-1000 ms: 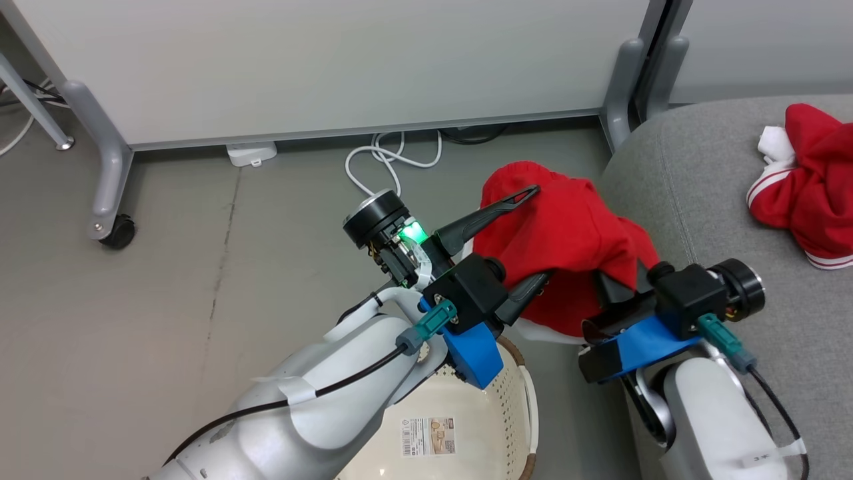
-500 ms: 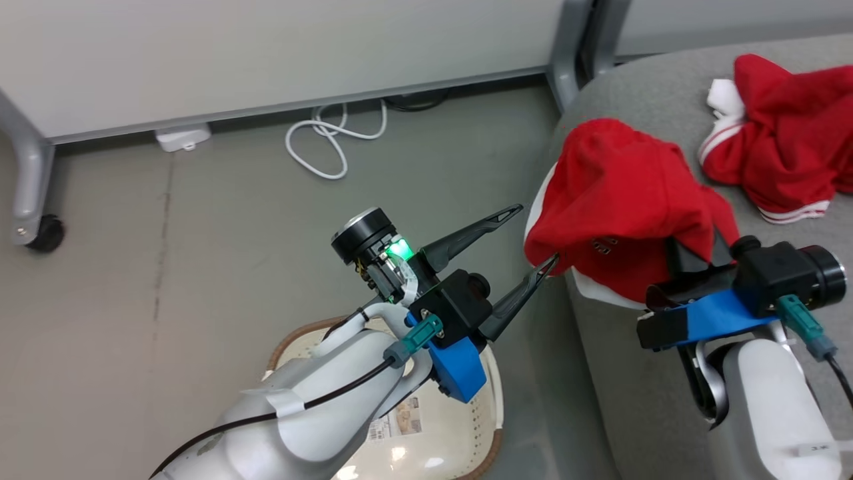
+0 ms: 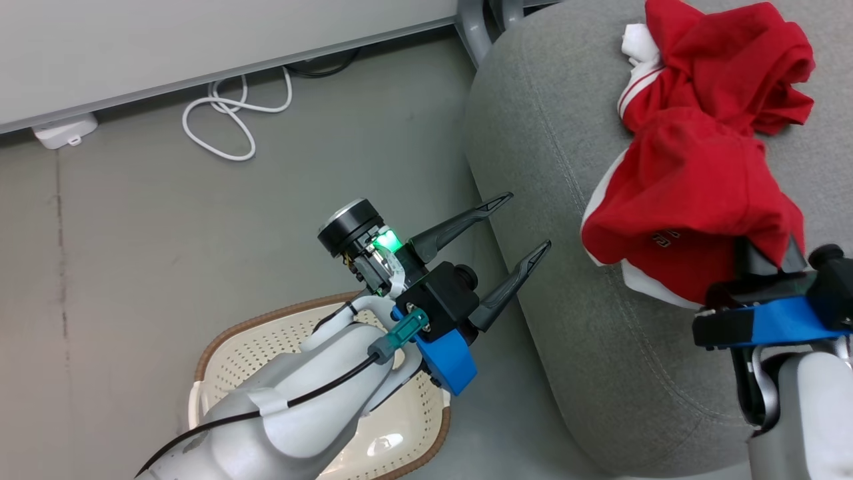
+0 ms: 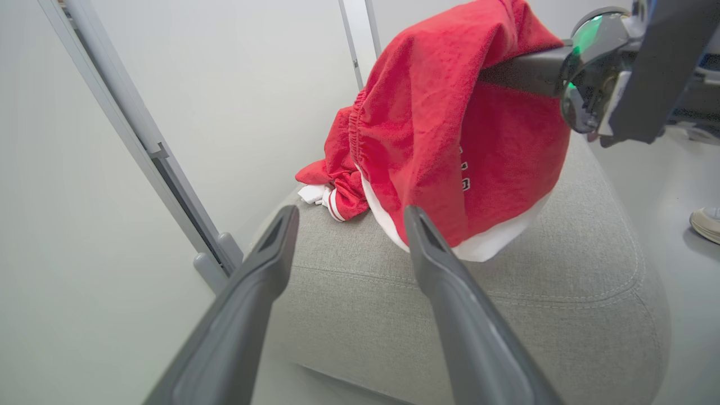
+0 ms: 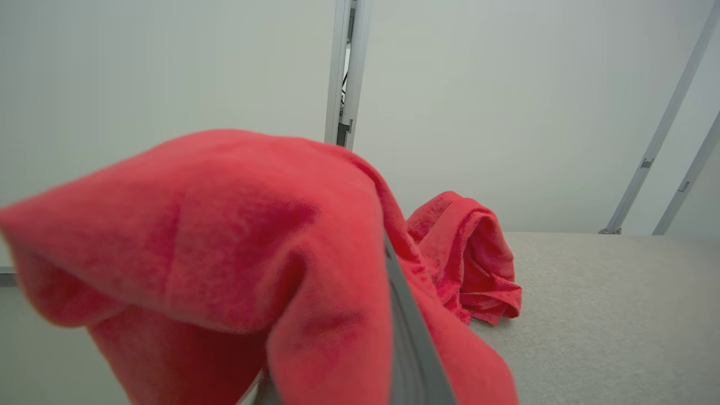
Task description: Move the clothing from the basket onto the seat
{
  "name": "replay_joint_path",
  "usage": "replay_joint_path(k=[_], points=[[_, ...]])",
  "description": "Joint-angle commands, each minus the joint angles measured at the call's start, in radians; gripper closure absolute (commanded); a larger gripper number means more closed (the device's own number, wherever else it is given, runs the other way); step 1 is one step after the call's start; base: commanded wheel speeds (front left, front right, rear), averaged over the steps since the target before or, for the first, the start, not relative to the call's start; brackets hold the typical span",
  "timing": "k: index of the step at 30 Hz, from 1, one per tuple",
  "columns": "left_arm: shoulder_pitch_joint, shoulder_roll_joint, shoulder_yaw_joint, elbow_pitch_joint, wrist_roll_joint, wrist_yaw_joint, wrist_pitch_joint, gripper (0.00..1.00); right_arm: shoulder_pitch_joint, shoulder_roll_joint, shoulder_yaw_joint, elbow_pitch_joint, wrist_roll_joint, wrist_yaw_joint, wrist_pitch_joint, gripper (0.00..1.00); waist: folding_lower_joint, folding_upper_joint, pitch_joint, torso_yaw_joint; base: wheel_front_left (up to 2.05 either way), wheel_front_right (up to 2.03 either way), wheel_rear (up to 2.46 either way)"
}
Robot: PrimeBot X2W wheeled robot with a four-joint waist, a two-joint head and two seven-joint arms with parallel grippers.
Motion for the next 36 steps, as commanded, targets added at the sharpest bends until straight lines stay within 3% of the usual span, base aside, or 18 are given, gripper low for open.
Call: replay_joint_path(k=[1,11,21,25,36], points=[[-0.013,0.009,0.002,-0.005,-0.003,0.003,-0.003,0.0,0.024,0.001,-0.022,-0.018,-0.001,0.0,0.0,1.0,-0.0001,0.0,0.007,-0.014,0.0,0.0,0.0],[-0.013,0.01,0.008,-0.013,-0.004,0.001,-0.003,0.0,0.053,0.004,-0.066,-0.053,-0.005,0.0,0.0,1.0,-0.0001,0.0,0.015,-0.032,0.0,0.0,0.0],[-0.006,0.015,0.026,-0.025,0.002,0.007,-0.003,0.0,-0.076,-0.023,-0.052,-0.088,0.0,0.0,0.0,1.0,-0.0001,0.0,0.032,-0.009,0.0,0.0,0.0],[-0.015,0.017,0.031,-0.031,0.004,0.008,-0.003,0.0,-0.181,-0.057,-0.069,-0.095,0.005,0.0,0.0,1.0,-0.0001,0.0,0.056,0.004,0.0,0.0,0.0],[-0.05,0.007,0.033,-0.042,0.024,-0.001,-0.003,0.0,-0.481,-0.234,-0.199,-0.017,-0.024,0.0,0.0,1.0,-0.0001,0.0,0.161,0.061,0.0,0.0,0.0]])
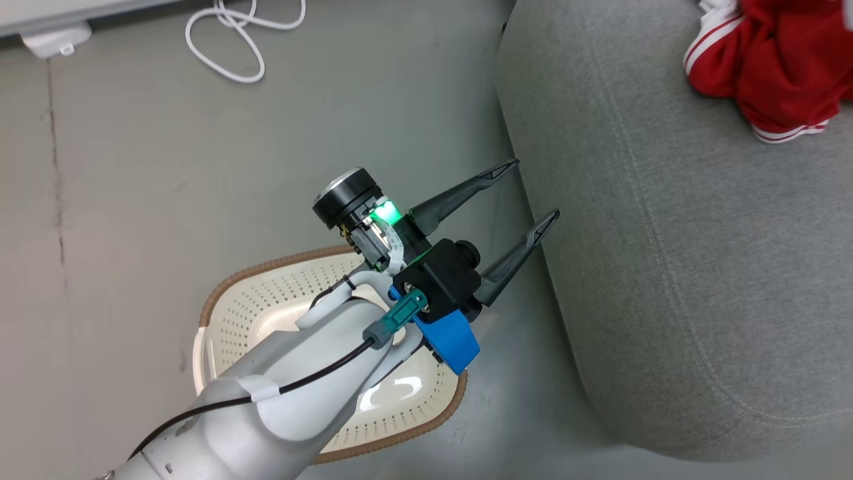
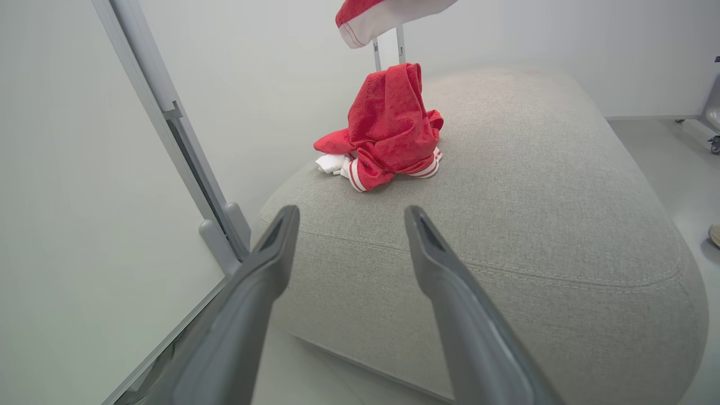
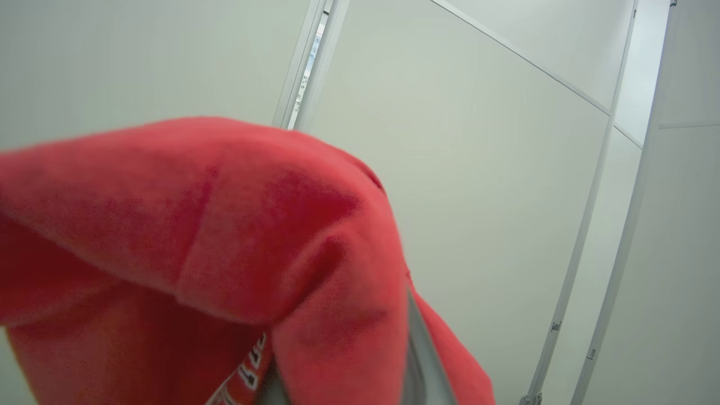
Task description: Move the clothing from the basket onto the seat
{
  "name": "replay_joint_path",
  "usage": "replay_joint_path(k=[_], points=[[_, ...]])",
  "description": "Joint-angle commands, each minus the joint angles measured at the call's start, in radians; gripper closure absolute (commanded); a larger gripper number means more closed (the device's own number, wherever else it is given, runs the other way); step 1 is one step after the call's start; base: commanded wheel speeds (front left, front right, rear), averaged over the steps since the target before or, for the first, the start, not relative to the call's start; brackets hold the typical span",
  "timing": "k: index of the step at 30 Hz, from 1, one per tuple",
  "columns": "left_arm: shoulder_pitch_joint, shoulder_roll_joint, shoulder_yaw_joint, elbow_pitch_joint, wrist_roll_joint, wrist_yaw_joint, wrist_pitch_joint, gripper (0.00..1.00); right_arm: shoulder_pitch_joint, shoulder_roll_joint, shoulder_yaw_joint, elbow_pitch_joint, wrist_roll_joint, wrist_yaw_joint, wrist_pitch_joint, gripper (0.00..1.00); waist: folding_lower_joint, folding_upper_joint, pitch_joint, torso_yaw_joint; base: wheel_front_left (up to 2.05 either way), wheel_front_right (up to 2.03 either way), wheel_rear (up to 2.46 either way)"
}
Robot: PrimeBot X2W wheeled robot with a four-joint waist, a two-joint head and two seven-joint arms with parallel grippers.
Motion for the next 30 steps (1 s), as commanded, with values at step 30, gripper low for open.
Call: replay_joint_path(k=[30], points=[[-0.091,0.015,0.012,0.0,0.03,-0.018,-0.003,0.0,-0.116,-0.068,-0.172,0.596,-0.033,0.0,0.0,1.0,-0.0001,0.0,0.194,0.056,0.0,0.0,0.0]])
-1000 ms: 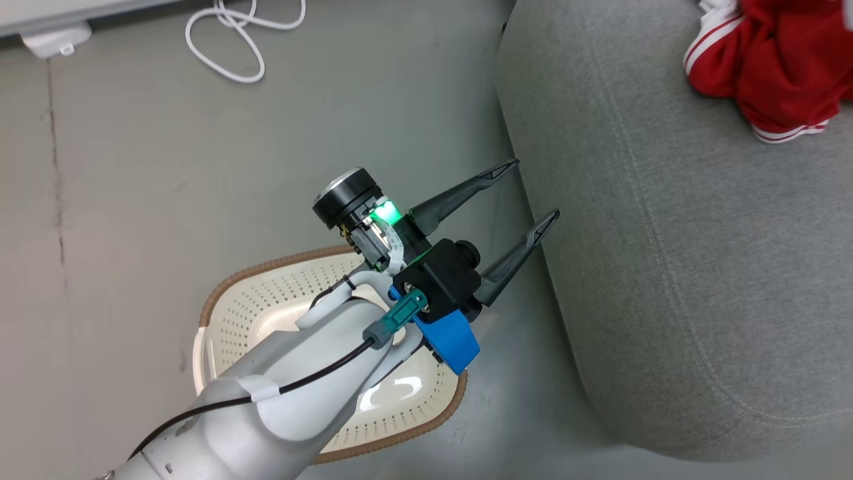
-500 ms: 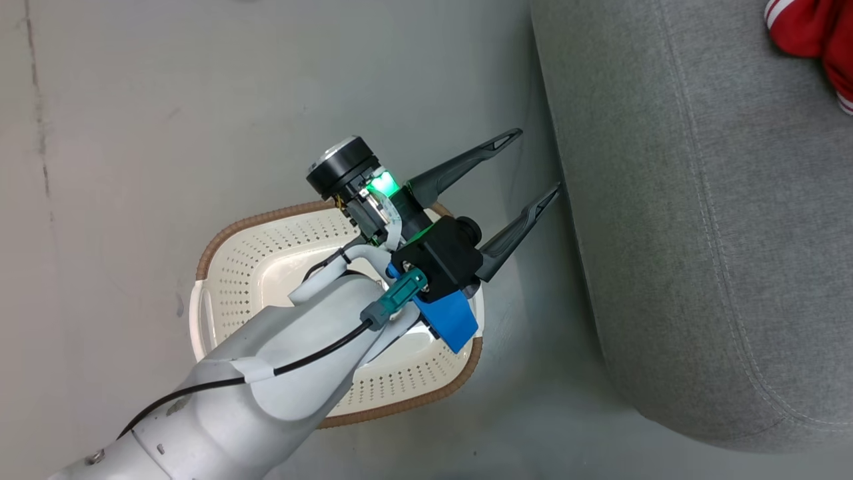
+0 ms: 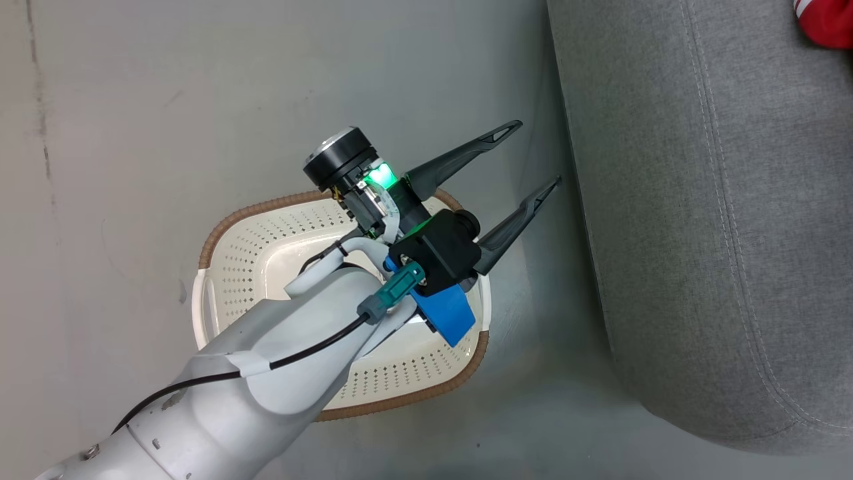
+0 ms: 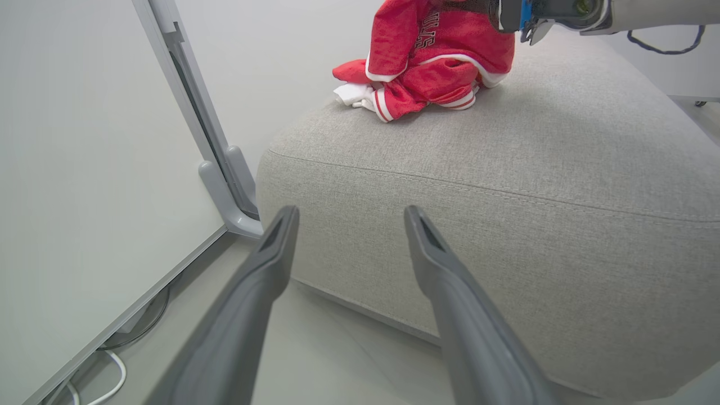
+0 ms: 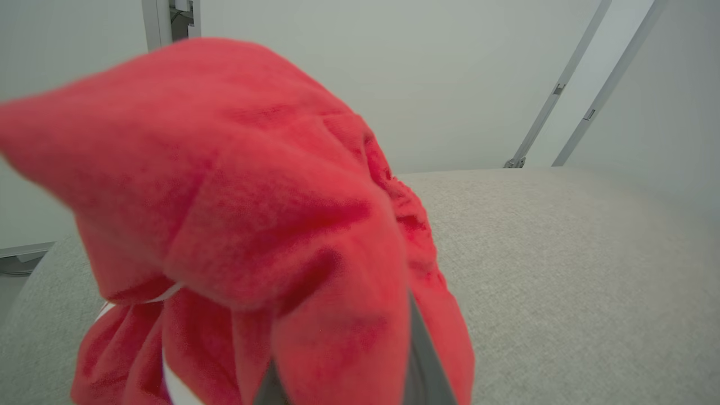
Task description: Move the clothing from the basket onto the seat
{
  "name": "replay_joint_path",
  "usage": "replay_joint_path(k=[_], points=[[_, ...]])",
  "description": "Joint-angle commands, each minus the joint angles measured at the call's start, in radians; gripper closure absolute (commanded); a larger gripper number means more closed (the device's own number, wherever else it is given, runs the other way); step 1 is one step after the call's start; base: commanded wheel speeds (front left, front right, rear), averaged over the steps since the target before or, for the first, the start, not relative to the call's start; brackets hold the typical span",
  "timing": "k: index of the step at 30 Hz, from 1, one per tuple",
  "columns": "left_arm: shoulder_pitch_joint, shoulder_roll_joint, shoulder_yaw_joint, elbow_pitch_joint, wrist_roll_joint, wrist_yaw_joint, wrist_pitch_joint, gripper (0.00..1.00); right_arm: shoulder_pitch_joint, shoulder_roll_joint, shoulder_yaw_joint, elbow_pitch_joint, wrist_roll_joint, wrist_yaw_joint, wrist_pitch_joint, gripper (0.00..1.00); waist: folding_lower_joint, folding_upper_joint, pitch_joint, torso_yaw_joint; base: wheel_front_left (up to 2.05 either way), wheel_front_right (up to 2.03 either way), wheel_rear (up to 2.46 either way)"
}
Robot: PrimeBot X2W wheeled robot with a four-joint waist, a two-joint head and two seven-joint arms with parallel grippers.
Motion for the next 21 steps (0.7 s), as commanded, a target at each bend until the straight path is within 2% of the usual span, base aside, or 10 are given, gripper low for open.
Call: replay_joint_path(k=[1,2,3,10,21], points=[[-0.008,0.007,0.008,0.002,-0.004,0.001,-0.003,0.0,0.019,0.007,-0.001,0.008,-0.002,0.0,0.0,0.83,-0.0001,0.0,-0.008,-0.003,0.0,0.0,0.0],[-0.005,0.008,0.009,0.003,-0.005,0.001,-0.003,0.0,0.025,0.008,-0.004,0.005,-0.001,0.0,0.0,0.38,-0.0001,0.0,-0.014,-0.004,0.0,0.0,0.0],[-0.002,0.008,0.012,0.004,-0.005,0.002,-0.003,0.0,0.035,0.013,-0.006,0.001,0.001,0.0,0.0,0.0,-0.0001,0.0,-0.02,-0.006,0.0,0.0,0.0],[0.036,0.008,0.025,0.004,-0.012,0.01,-0.003,0.0,0.14,0.064,-0.009,-0.097,0.023,0.0,0.0,0.0,-0.0001,0.0,-0.089,-0.022,0.0,0.0,0.0],[0.125,0.004,0.087,-0.011,-0.038,0.035,-0.003,0.0,0.372,0.117,0.074,-0.278,0.036,0.0,0.0,0.0,-0.0001,0.0,-0.2,-0.003,0.0,0.0,0.0]])
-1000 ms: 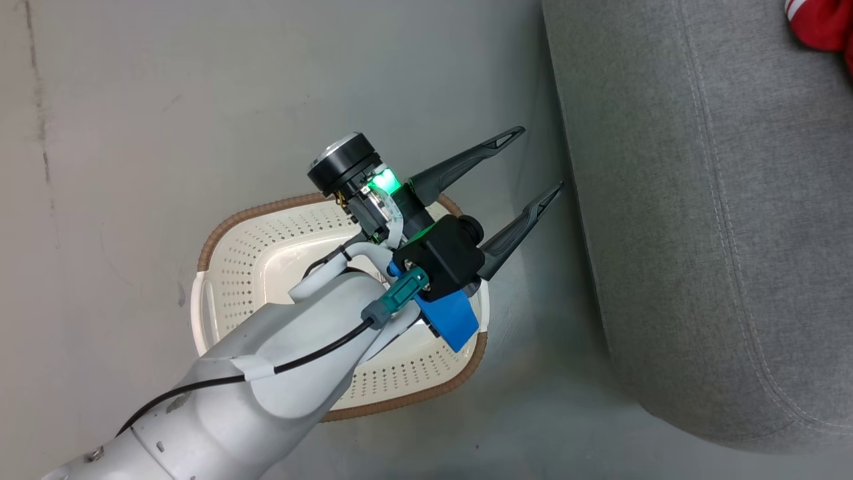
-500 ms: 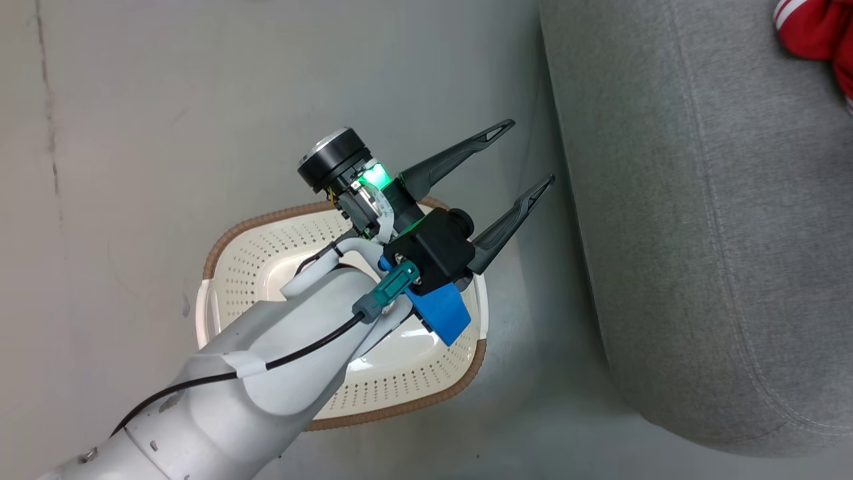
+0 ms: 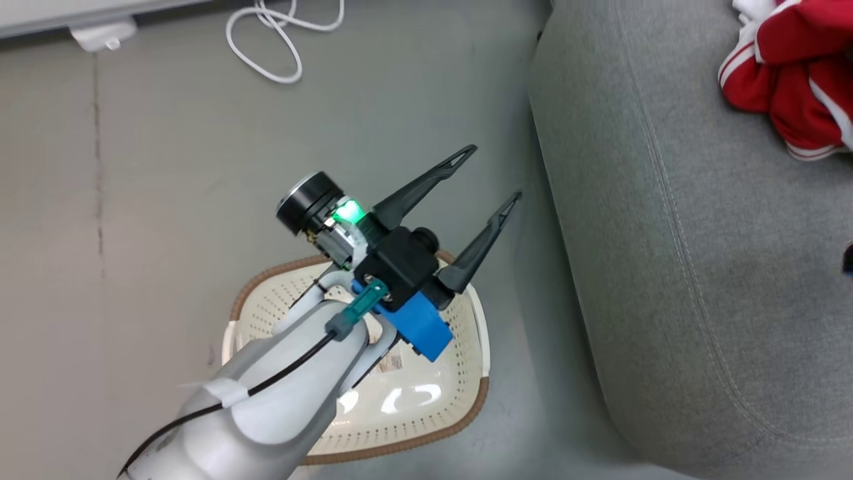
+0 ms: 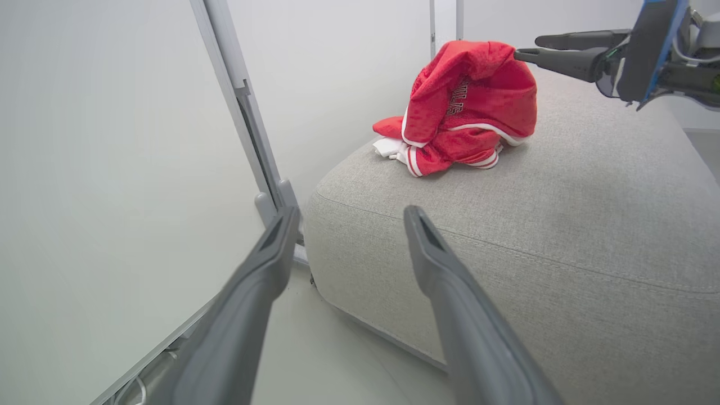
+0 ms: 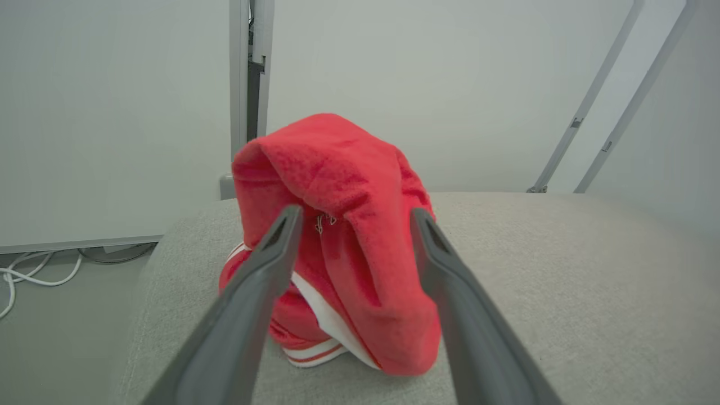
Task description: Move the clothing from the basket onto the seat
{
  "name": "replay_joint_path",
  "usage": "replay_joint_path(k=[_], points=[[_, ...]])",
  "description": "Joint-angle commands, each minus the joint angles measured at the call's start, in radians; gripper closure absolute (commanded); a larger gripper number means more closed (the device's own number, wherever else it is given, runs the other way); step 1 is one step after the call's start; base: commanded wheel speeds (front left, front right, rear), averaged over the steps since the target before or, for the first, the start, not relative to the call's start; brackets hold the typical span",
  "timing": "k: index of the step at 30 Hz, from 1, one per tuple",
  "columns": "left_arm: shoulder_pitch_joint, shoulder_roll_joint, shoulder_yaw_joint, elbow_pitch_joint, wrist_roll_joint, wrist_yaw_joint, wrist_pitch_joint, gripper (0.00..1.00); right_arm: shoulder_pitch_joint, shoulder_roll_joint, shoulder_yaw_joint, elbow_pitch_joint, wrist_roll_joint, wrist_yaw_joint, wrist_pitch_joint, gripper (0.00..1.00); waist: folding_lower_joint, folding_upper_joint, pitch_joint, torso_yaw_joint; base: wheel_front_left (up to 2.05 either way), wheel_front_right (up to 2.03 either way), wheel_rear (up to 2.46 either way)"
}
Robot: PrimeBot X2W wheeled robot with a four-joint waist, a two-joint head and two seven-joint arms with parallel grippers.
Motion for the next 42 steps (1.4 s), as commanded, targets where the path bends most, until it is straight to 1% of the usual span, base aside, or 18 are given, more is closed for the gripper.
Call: replay_joint_path(k=[1,2,4,8,9,10,12,18,22,26,33,42], points=[[0.02,0.003,0.016,-0.004,-0.006,0.007,-0.003,0.0,0.033,0.011,0.016,-0.024,0.007,0.0,0.0,0.0,0.0001,0.0,-0.019,0.001,0.0,0.0,0.0],[0.046,0.006,0.041,-0.008,-0.012,0.015,-0.003,0.0,0.071,0.023,0.043,-0.069,0.017,0.0,0.0,0.0,0.0001,0.0,-0.044,0.01,0.0,0.0,0.0],[0.074,0.011,0.068,-0.012,-0.02,0.024,-0.003,0.0,0.104,0.039,0.076,-0.115,0.024,0.0,0.0,0.0,0.0001,0.0,-0.07,0.019,0.0,0.0,0.0],[0.135,0.023,0.129,-0.023,-0.035,0.04,-0.003,0.0,0.161,0.066,0.144,-0.186,0.041,0.0,0.0,0.0,0.0001,0.0,-0.123,0.044,0.0,0.0,0.0],[0.135,0.023,0.129,-0.023,-0.035,0.04,-0.003,0.0,0.161,0.066,0.144,-0.186,0.041,0.0,0.0,0.0,0.0001,0.0,-0.123,0.044,0.0,0.0,0.0],[0.169,0.03,0.167,-0.028,-0.041,0.05,-0.003,0.0,0.183,0.077,0.175,-0.214,0.048,0.0,0.0,0.0,0.0001,0.0,-0.151,0.059,0.0,0.0,0.0],[0.186,0.032,0.185,-0.03,-0.043,0.054,-0.003,0.0,0.194,0.082,0.187,-0.225,0.053,0.0,0.0,0.0,0.0001,0.0,-0.165,0.068,0.0,0.0,0.0],[0.292,0.04,0.31,-0.033,-0.064,0.078,-0.003,0.0,0.256,0.11,0.263,-0.271,0.069,0.0,0.0,0.0,0.0001,0.0,-0.254,0.118,0.0,0.0,0.0],[0.366,0.039,0.385,-0.029,-0.063,0.085,-0.003,0.0,0.303,0.132,0.301,-0.289,0.073,0.0,0.0,0.0,0.0001,0.0,-0.31,0.143,0.0,0.0,0.0],[0.438,0.035,0.454,-0.038,-0.052,0.092,-0.003,0.0,0.351,0.149,0.323,-0.3,0.073,0.0,0.0,0.0,0.0001,0.0,-0.358,0.158,0.0,0.0,0.0],[0.564,0.026,0.56,-0.076,-0.028,0.099,-0.003,0.0,0.455,0.174,0.345,-0.324,0.076,0.0,0.0,0.0,0.0001,0.0,-0.419,0.16,0.0,0.0,0.0],[0.663,0.013,0.642,-0.134,0.021,0.095,-0.003,0.0,0.565,0.19,0.336,-0.36,0.081,0.0,0.0,0.0,0.0001,0.0,-0.446,0.167,0.0,0.0,0.0]])
